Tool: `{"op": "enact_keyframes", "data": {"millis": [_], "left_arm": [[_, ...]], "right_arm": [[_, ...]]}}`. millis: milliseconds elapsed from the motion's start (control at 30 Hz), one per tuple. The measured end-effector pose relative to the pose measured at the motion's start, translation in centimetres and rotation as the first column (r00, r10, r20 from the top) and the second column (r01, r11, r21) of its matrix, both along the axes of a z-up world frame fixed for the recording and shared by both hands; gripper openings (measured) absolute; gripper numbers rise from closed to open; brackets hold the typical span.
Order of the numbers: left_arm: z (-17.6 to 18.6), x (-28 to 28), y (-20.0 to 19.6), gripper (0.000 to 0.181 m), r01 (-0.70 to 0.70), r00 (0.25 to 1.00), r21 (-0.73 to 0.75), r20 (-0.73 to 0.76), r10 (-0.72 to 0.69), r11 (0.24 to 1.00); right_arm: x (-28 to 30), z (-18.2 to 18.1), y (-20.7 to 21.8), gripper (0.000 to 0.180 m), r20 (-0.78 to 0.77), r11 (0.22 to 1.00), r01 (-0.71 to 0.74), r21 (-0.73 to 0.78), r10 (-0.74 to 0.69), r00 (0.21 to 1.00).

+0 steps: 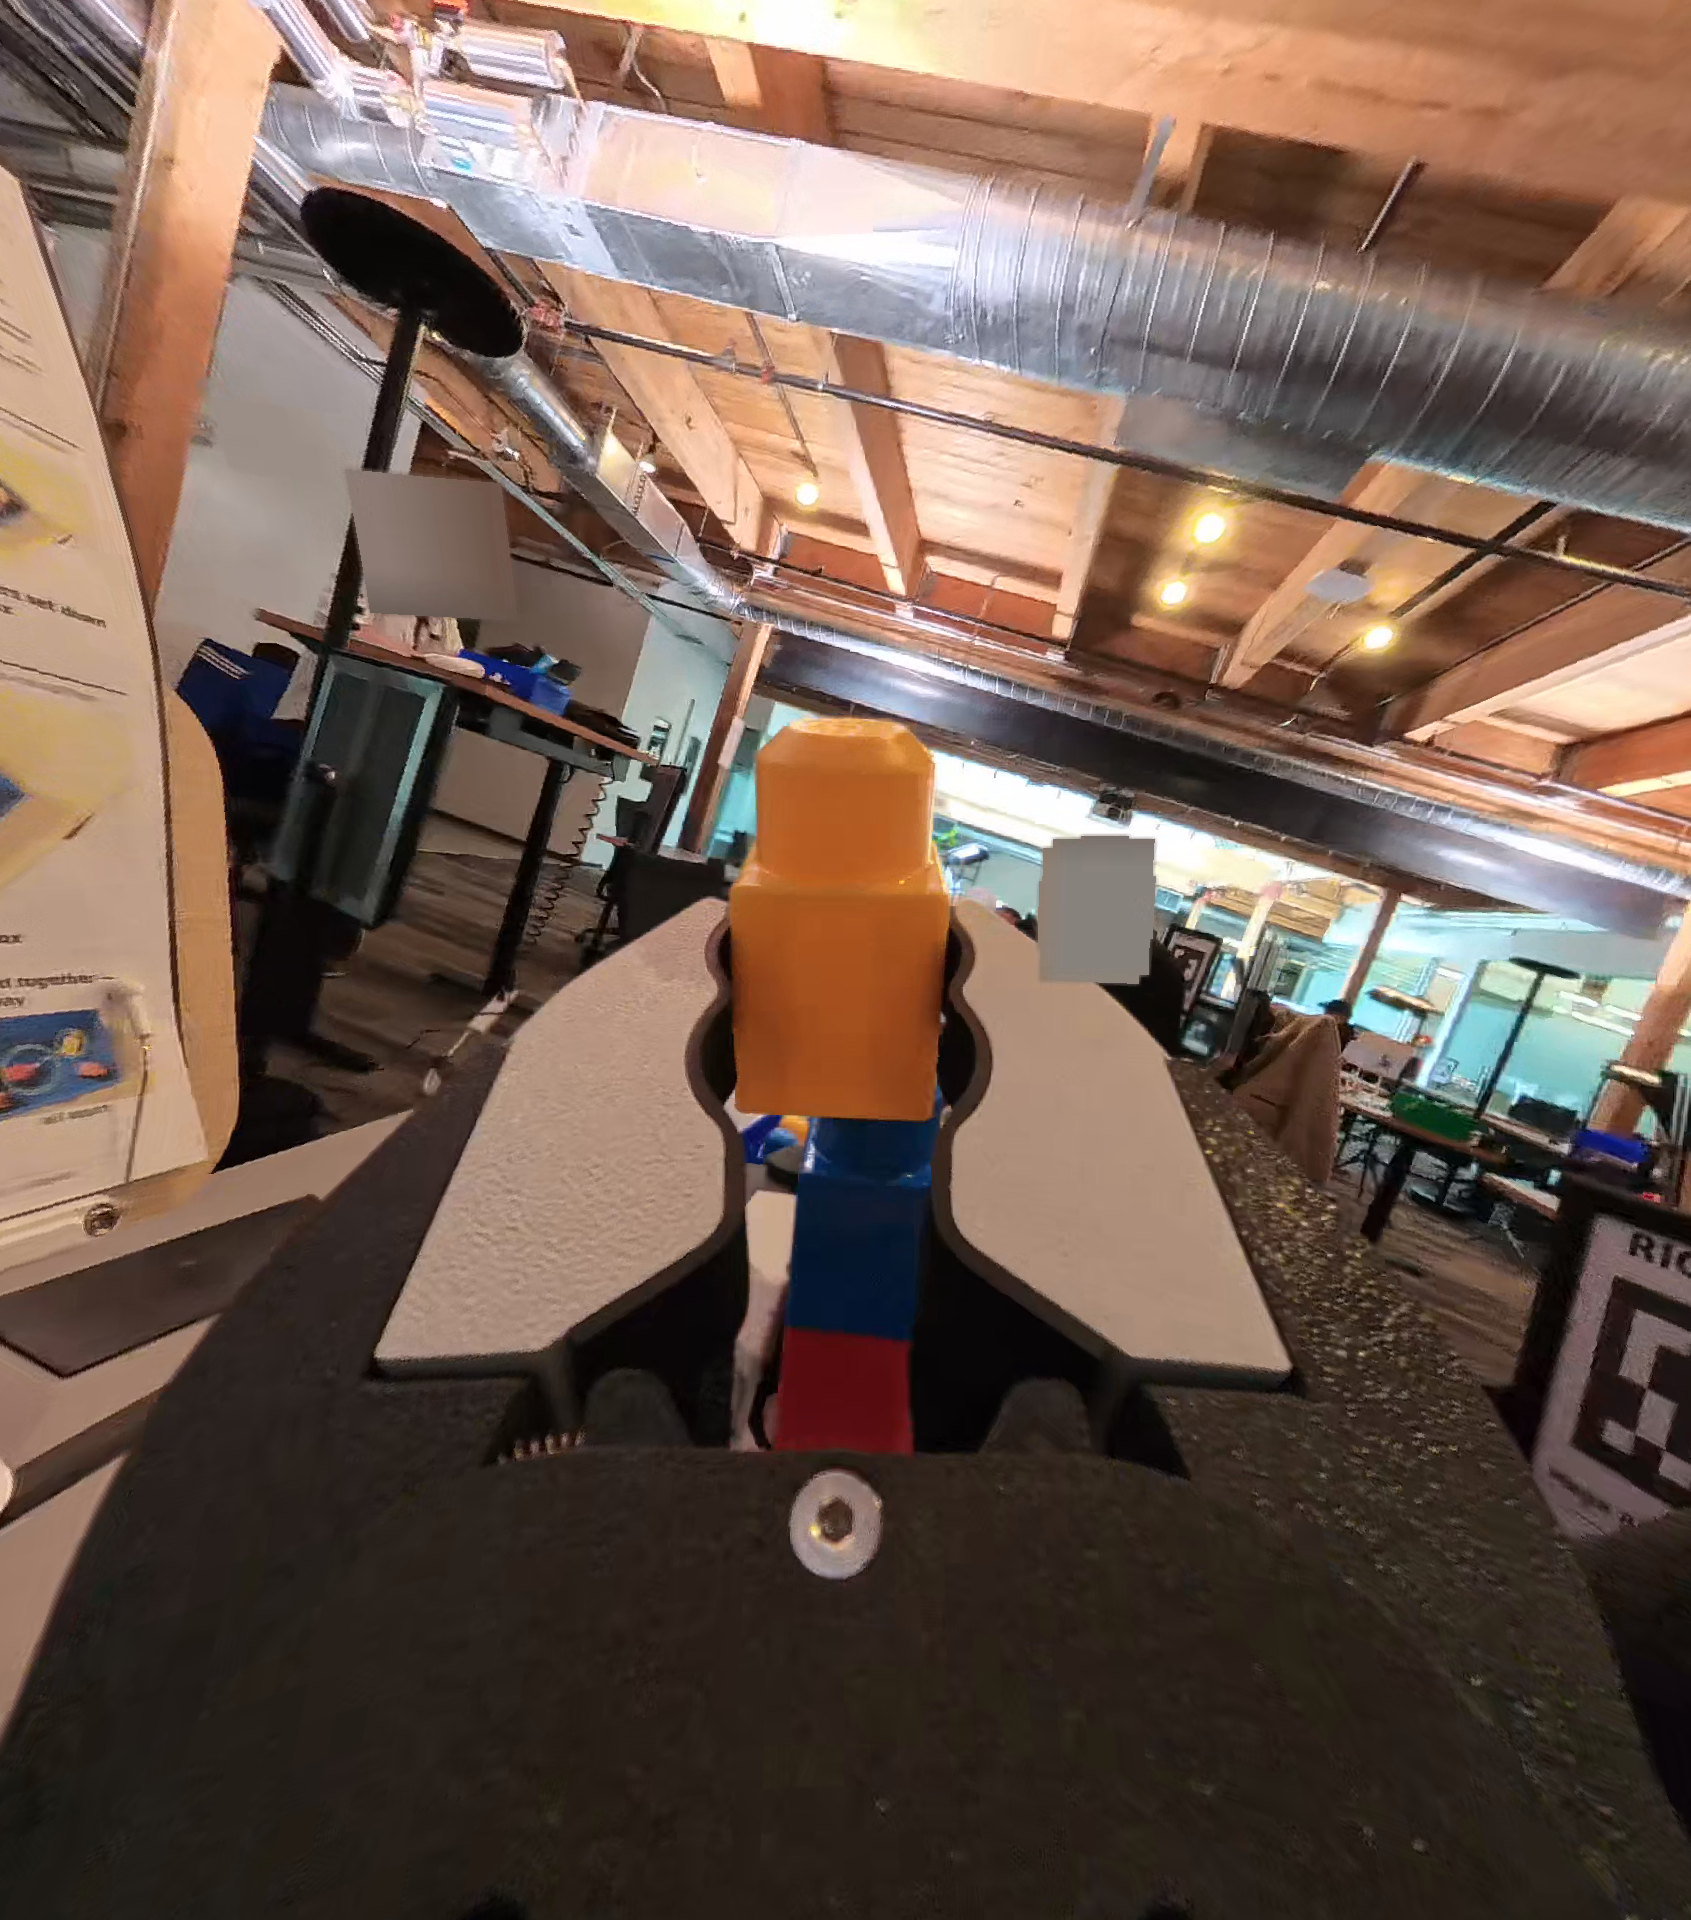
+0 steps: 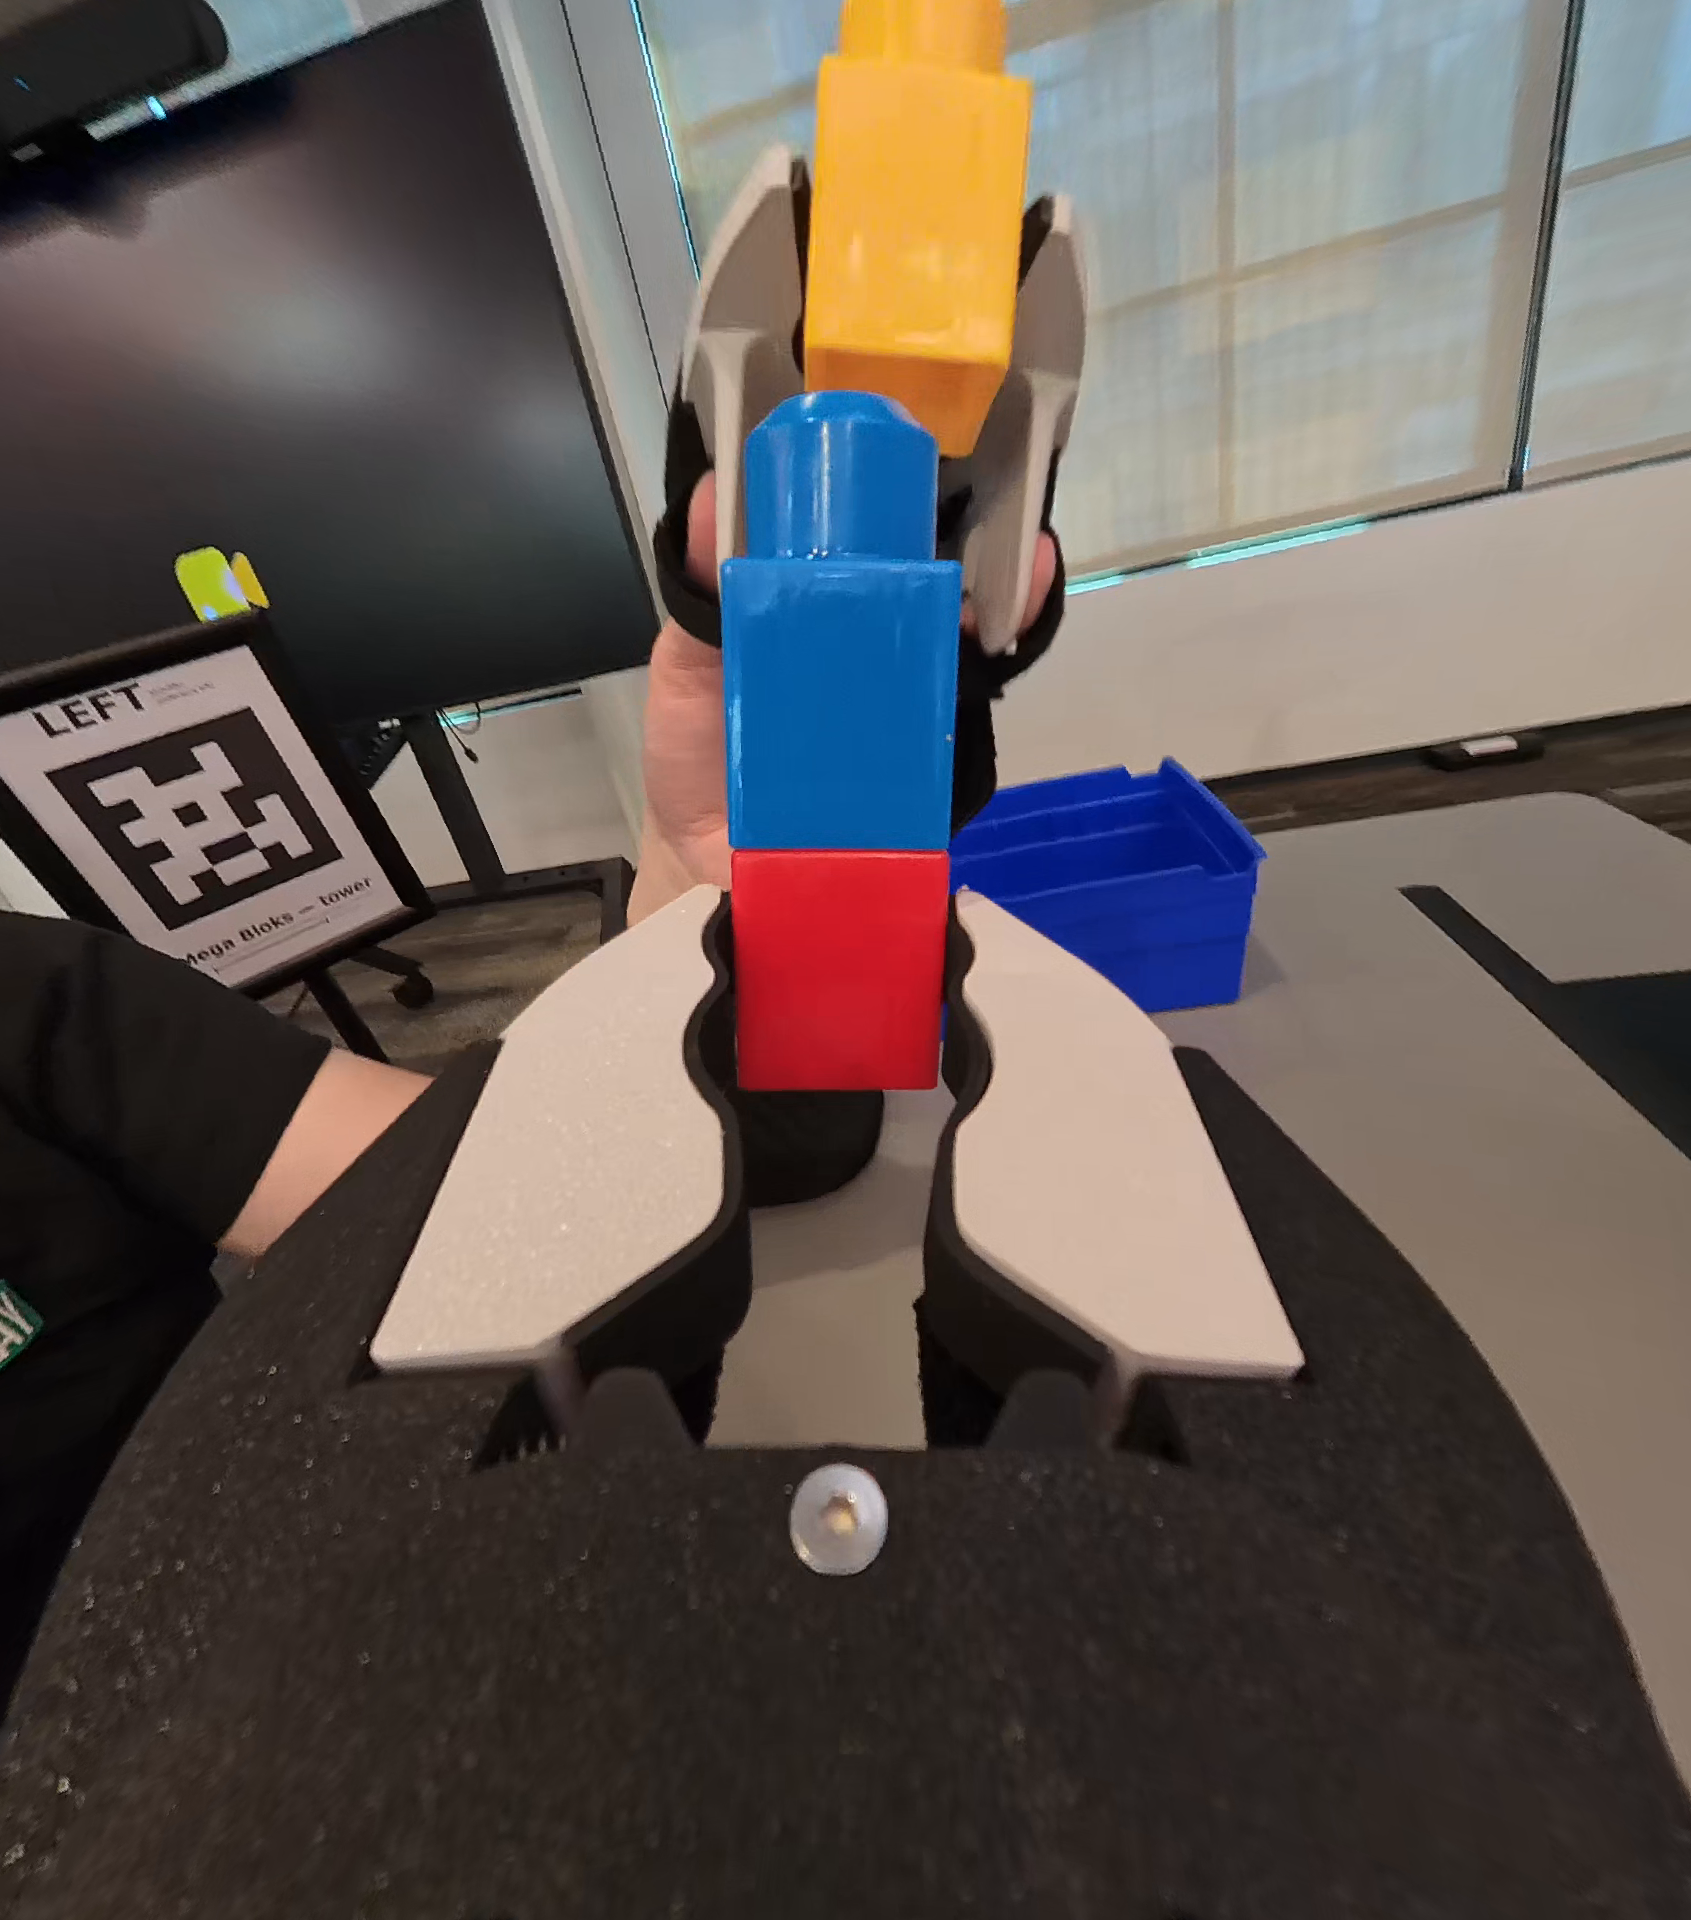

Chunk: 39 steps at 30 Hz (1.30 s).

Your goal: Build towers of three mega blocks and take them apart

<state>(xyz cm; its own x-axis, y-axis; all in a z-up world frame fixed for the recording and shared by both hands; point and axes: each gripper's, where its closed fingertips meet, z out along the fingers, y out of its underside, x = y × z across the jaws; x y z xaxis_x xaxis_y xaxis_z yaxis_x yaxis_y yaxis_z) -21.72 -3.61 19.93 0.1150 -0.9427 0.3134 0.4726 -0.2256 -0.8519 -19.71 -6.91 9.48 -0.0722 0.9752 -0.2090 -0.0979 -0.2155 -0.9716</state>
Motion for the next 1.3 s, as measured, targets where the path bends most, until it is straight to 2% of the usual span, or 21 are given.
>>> {"op": "enact_keyframes", "data": {"millis": [200, 400, 1300], "left_arm": [[-0.4, 0.5, -1.1, 0.036, 0.024, 0.998, 0.032, -0.050, -0.023, 0.999], [-0.7, 0.1, -0.8, 0.035, 0.025, 1.000, 0.002, -0.007, -0.025, 1.000], [-2.3, 3.0, -0.7, 0.036, 0.049, 0.993, -0.004, -0.104, -0.049, 0.999]], "right_arm": [[-0.6, -1.0, 0.2, 0.036, 0.028, 1.000, -0.001, -0.014, 0.002, 1.000], [-1.2, -2.0, 0.2, 0.035, 0.055, 1.000, 0.003, -0.027, -0.002, 0.998], [-0.3, -1.2, 0.3, 0.035, 0.042, 1.000, 0.009, -0.008, -0.009, 0.999]]}}
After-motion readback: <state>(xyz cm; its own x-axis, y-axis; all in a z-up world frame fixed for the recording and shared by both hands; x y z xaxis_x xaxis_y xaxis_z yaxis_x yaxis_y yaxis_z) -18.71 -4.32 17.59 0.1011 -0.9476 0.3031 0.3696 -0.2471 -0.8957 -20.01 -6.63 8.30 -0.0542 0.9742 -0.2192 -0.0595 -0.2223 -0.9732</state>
